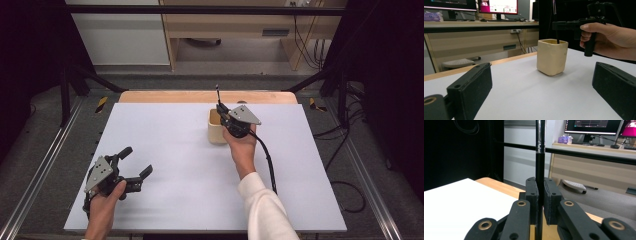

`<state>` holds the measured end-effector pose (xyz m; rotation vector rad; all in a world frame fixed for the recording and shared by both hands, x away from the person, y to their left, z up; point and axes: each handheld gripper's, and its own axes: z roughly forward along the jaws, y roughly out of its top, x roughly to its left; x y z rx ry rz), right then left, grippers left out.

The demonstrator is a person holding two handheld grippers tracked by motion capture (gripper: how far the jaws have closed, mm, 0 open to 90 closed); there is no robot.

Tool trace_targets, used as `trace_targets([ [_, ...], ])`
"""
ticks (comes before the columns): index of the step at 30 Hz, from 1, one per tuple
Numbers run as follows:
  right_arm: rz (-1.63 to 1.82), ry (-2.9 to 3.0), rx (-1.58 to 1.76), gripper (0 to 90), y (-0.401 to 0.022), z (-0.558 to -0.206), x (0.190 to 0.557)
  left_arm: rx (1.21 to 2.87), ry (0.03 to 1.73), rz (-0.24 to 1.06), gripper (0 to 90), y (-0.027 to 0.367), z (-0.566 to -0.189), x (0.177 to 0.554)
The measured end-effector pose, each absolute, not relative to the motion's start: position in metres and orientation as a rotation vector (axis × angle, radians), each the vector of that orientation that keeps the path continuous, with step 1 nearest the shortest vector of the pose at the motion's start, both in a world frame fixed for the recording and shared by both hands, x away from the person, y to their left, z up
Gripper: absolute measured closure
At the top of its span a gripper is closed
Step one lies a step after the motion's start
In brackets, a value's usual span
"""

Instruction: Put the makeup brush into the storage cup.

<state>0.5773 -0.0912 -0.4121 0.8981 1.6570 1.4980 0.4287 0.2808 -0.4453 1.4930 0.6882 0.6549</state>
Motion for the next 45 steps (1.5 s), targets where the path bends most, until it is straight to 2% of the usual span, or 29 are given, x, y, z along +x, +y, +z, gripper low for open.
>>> trace_targets([
  [15, 1.460, 1.709, 0.922, 82.7, -0.092, -0.423, 0.575, 1.489, 0.688, 0.657, 2.4, 0.282, -0.445, 0.428],
  [17, 1.451, 1.713, 0.921, 72.1, -0.092, -0.423, 0.573, 1.487, 0.690, 0.656, 2.4, 0.282, -0.445, 0.429],
  [32, 1.467, 1.716, 0.902, 52.5, -0.102, -0.412, 0.556, 1.482, 0.695, 0.660, 2.4, 0.283, -0.444, 0.428],
  [40, 1.452, 1.756, 0.917, 33.2, -0.101, -0.412, 0.553, 1.483, 0.696, 0.659, 2.4, 0.284, -0.444, 0.428],
  [42, 1.436, 1.749, 0.918, 25.9, -0.102, -0.412, 0.551, 1.483, 0.696, 0.659, 2.4, 0.284, -0.444, 0.428],
  [45, 1.427, 1.745, 0.923, 21.2, -0.103, -0.411, 0.549, 1.484, 0.695, 0.658, 2.4, 0.284, -0.444, 0.428],
])
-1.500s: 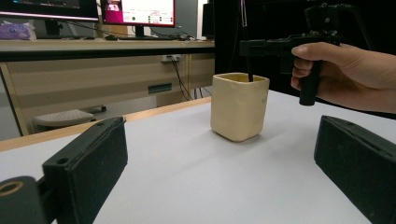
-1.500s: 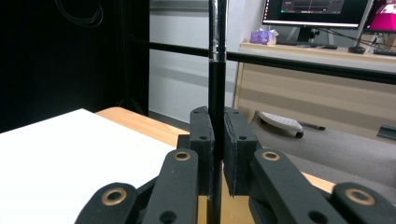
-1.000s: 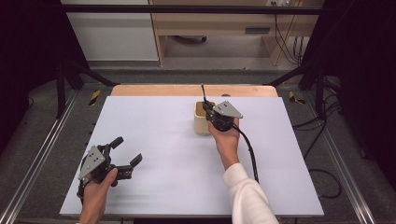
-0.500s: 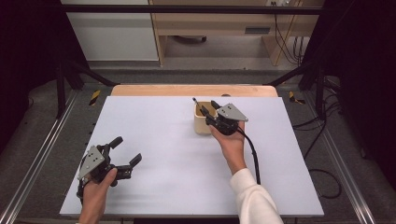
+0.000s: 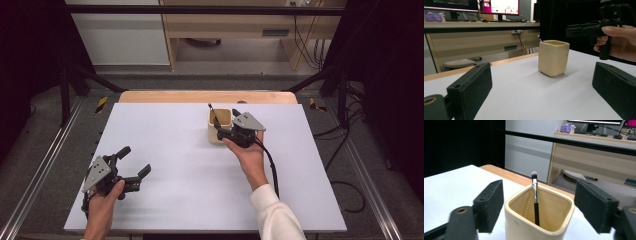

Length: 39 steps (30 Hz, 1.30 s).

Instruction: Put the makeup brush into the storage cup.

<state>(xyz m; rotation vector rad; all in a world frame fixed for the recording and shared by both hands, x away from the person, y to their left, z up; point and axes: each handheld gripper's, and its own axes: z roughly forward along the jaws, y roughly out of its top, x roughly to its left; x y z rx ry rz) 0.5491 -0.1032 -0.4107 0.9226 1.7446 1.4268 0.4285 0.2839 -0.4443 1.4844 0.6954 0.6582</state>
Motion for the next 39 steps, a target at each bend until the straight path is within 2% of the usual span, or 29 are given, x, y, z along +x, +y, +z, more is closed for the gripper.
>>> trace_targets([
  [10, 1.422, 1.770, 0.941, 7.0, -0.108, -0.408, 0.545, 1.483, 0.697, 0.660, 2.4, 0.285, -0.444, 0.428],
  [39, 1.341, 1.908, 0.908, 5.2, -0.124, -0.408, 0.516, 1.476, 0.702, 0.664, 2.4, 0.287, -0.443, 0.427],
])
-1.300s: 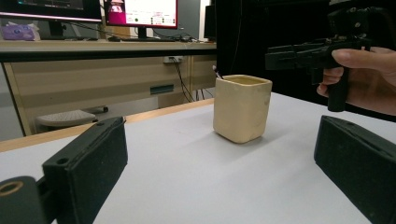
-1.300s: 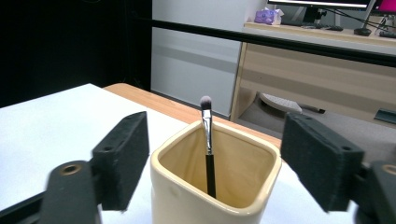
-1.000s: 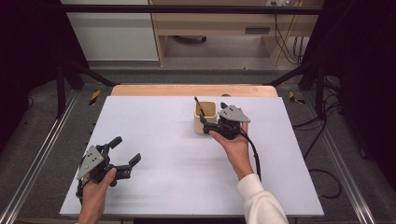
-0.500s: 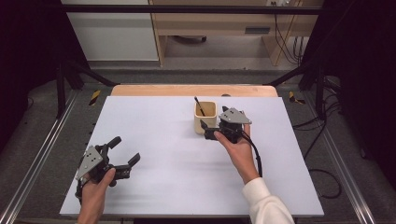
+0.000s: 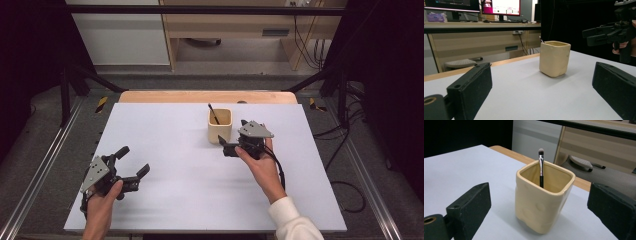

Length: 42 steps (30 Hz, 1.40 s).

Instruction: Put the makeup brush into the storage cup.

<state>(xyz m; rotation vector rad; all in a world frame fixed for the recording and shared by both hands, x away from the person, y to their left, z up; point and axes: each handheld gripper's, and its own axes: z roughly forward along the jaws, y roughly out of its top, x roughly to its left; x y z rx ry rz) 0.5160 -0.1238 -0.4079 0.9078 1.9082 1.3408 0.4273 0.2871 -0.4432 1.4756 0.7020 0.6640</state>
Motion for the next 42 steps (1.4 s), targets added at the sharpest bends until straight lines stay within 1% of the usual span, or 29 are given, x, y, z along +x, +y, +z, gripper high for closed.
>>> trace_targets([
  [16, 1.330, 1.924, 0.905, 5.3, -0.133, -0.413, 0.503, 1.468, 0.705, 0.664, 2.4, 0.289, -0.443, 0.427],
  [42, 1.310, 1.910, 0.923, 5.5, -0.168, -0.426, 0.483, 1.472, 0.701, 0.664, 2.4, 0.289, -0.443, 0.427],
])
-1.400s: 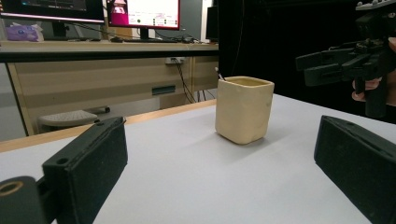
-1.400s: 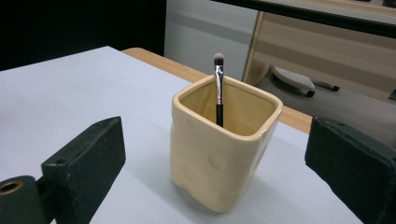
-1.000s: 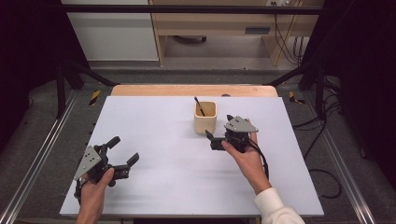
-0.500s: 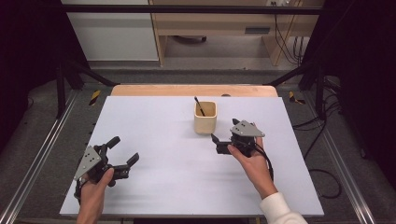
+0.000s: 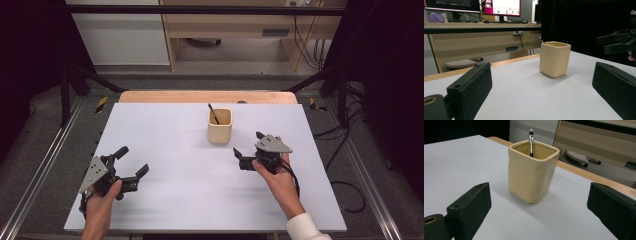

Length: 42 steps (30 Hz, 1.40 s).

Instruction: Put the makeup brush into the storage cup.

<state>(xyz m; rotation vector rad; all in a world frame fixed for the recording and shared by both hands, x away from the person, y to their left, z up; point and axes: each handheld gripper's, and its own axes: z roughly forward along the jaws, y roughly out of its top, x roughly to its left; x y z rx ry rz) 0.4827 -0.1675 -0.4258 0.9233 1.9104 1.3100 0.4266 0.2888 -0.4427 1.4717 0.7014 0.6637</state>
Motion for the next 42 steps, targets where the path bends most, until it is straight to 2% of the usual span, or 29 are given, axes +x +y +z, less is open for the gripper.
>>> trace_targets([
  [24, 1.337, 1.817, 0.917, 5.5, -0.224, -0.450, 0.453, 1.475, 0.698, 0.666, 2.4, 0.289, -0.442, 0.425],
  [42, 1.408, 1.762, 0.955, 3.0, -0.249, -0.459, 0.436, 1.492, 0.686, 0.681, 2.4, 0.290, -0.442, 0.421],
])
